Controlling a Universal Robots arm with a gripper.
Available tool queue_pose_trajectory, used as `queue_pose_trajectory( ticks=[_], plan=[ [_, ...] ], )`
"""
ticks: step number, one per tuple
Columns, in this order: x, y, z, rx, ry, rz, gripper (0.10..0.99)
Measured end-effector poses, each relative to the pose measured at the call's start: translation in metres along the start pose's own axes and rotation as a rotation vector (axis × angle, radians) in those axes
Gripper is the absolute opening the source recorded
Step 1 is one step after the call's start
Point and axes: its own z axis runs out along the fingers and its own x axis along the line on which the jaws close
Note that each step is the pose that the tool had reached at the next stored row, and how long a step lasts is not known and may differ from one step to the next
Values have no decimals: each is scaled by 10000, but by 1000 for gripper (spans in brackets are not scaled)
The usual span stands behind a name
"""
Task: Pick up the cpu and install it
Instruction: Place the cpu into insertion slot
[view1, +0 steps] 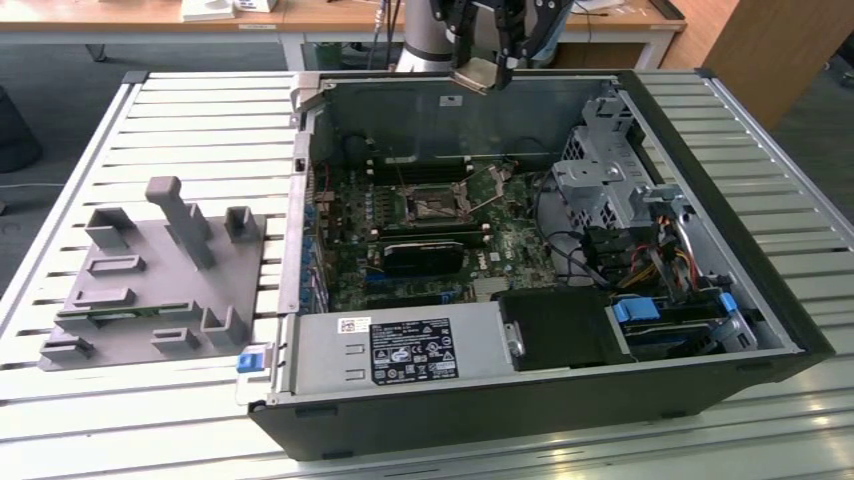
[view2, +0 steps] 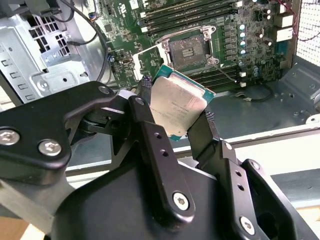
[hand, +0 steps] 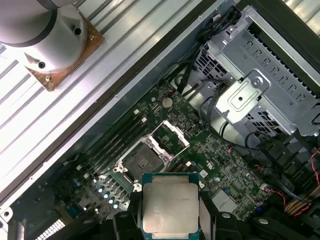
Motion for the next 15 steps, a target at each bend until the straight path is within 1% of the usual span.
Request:
queue_pose_trajectory(
  ticks=[15],
  plan=[
    [0, 0, 3, -1, -61, 1079, 541]
  ],
)
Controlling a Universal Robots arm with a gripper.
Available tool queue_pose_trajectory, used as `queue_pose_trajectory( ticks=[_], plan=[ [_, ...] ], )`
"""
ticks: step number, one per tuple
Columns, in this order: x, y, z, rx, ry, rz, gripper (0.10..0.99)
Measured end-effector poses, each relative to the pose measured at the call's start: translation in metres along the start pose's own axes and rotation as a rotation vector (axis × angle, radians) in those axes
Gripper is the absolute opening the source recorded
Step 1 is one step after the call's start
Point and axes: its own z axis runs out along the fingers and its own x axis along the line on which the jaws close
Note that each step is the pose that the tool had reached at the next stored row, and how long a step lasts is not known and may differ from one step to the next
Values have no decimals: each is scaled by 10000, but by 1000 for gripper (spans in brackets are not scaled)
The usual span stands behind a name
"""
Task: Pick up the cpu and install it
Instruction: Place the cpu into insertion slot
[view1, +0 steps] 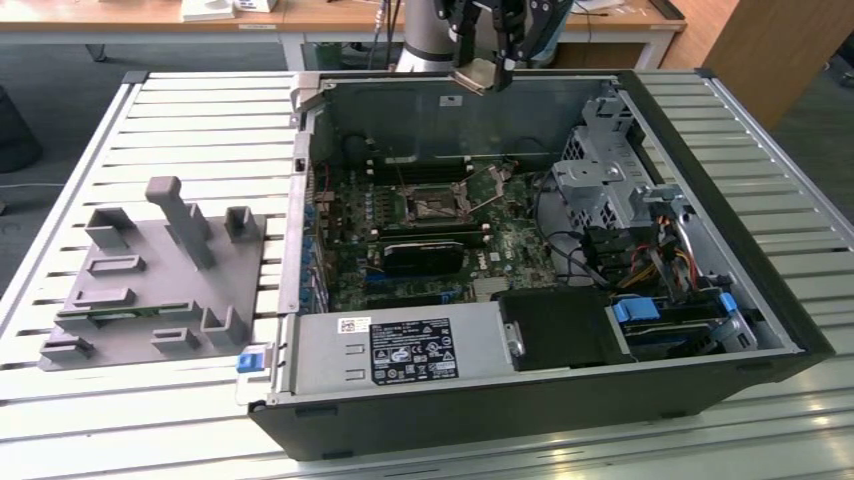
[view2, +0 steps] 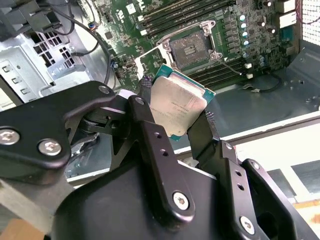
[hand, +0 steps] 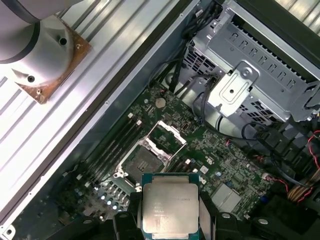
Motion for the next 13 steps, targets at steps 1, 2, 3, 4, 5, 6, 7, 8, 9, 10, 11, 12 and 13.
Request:
queue_pose_trajectory(
  ticks=[1, 2, 3, 4, 5, 6, 7, 8, 9, 10, 11, 12, 13],
  plan=[
    [0, 0, 0, -1, -4, 70, 541],
    [0, 0, 1, 0, -8, 143, 541],
    [0, 0, 1, 0, -11, 213, 541],
    [0, 0, 1, -1, -15, 282, 541],
    [0, 0, 1, -1, -19, 351, 541],
    [0, 0, 1, 0, -23, 420, 541],
    [0, 0, 1, -1, -27, 491, 541],
    [0, 0, 2, -1, -31, 564, 541],
    [0, 0, 2, -1, -35, 640, 541],
    [0, 0, 2, -2, -39, 721, 541],
    [0, 0, 2, -2, -44, 795, 541],
    [0, 0, 2, -2, -48, 868, 541],
    [0, 0, 2, -2, -52, 944, 541]
  ],
)
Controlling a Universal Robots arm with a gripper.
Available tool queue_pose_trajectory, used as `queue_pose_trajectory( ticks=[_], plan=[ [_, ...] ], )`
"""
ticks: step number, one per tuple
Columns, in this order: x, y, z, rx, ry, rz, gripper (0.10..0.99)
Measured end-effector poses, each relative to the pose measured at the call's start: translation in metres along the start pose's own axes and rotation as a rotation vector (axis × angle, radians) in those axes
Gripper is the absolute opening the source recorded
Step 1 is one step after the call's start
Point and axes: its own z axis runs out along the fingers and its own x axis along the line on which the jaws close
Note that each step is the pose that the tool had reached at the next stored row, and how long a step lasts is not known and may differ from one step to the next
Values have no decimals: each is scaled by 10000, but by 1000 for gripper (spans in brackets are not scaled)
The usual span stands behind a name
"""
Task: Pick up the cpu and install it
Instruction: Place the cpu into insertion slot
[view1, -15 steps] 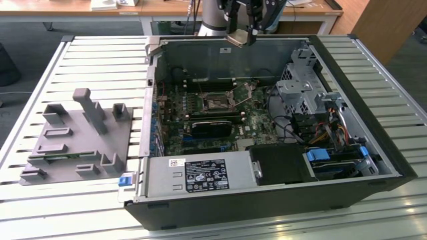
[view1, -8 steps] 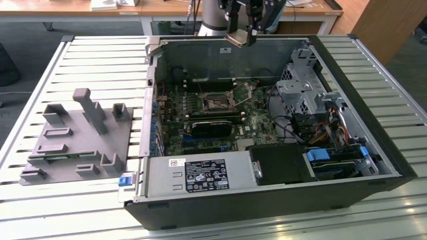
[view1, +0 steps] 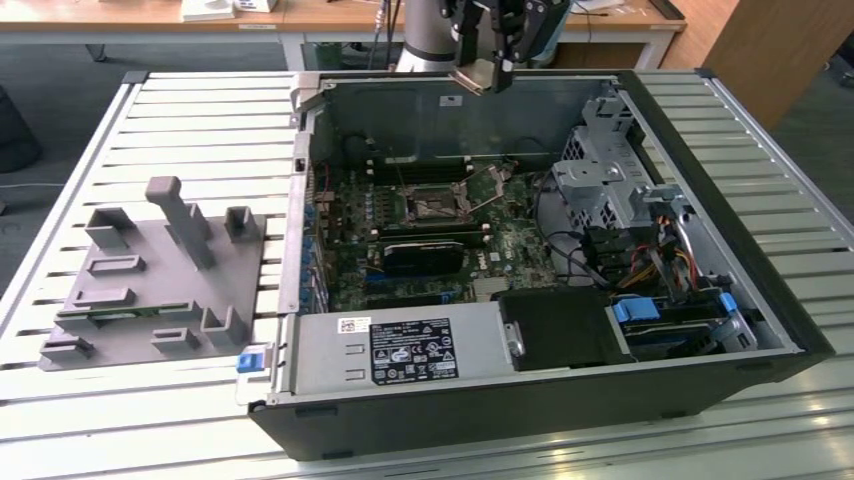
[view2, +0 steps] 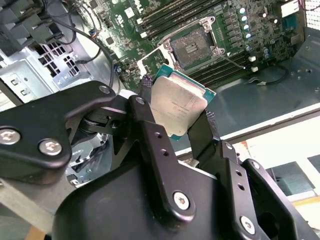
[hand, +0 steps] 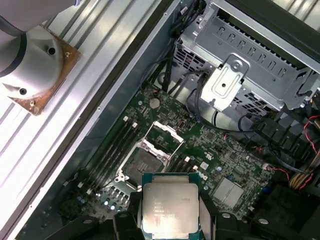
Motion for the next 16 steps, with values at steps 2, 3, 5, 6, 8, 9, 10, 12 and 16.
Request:
queue_pose_trajectory(
  ticks=[2, 3, 5, 6, 8, 9, 10, 12, 16],
  plan=[
    [0, 0, 0, 0, -9, 162, 541],
    [0, 0, 0, 0, -14, 244, 541],
    [0, 0, 1, -1, -24, 417, 541],
    [0, 0, 1, 0, -28, 498, 541],
    [0, 0, 1, -1, -36, 649, 541],
    [0, 0, 2, -1, -40, 723, 541],
    [0, 0, 2, -1, -45, 804, 541],
    [0, 0, 2, -1, -53, 955, 541],
    [0, 0, 3, -2, -70, 1259, 541]
  ],
)
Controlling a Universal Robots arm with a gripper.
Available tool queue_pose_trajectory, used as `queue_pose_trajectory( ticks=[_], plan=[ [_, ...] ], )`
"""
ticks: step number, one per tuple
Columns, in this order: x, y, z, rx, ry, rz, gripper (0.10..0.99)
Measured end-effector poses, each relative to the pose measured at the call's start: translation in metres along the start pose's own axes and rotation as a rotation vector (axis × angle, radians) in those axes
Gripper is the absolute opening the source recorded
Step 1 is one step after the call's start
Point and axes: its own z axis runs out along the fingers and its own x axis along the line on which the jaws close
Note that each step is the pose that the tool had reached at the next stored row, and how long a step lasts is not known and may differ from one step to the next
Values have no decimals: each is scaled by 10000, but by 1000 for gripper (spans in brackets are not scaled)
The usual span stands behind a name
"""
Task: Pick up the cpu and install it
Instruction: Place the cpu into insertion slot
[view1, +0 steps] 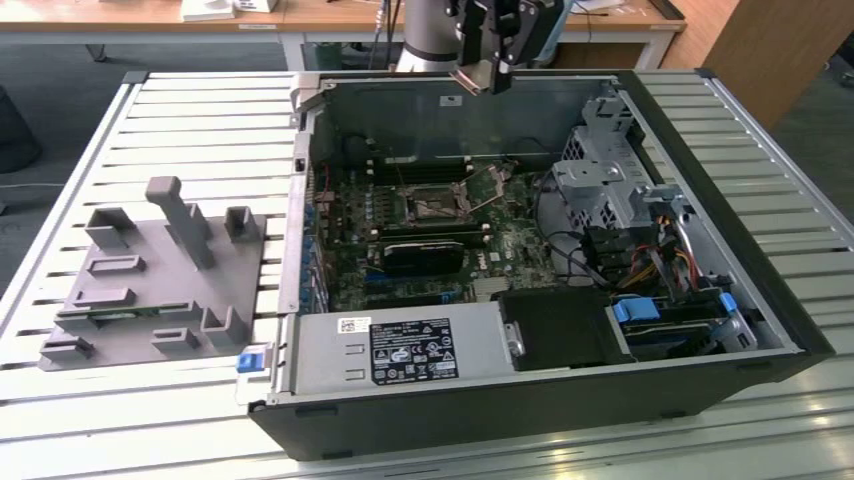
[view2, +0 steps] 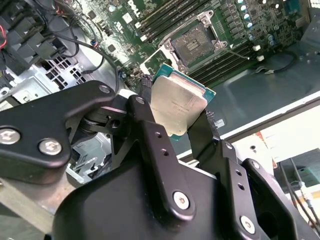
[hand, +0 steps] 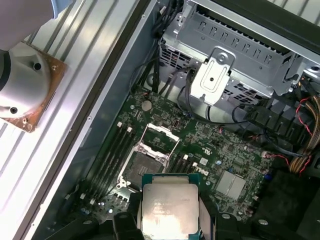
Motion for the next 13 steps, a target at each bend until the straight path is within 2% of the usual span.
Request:
queue_pose_trajectory(
  ticks=[13],
  plan=[
    [0, 0, 3, -2, -54, 967, 541]
  ],
)
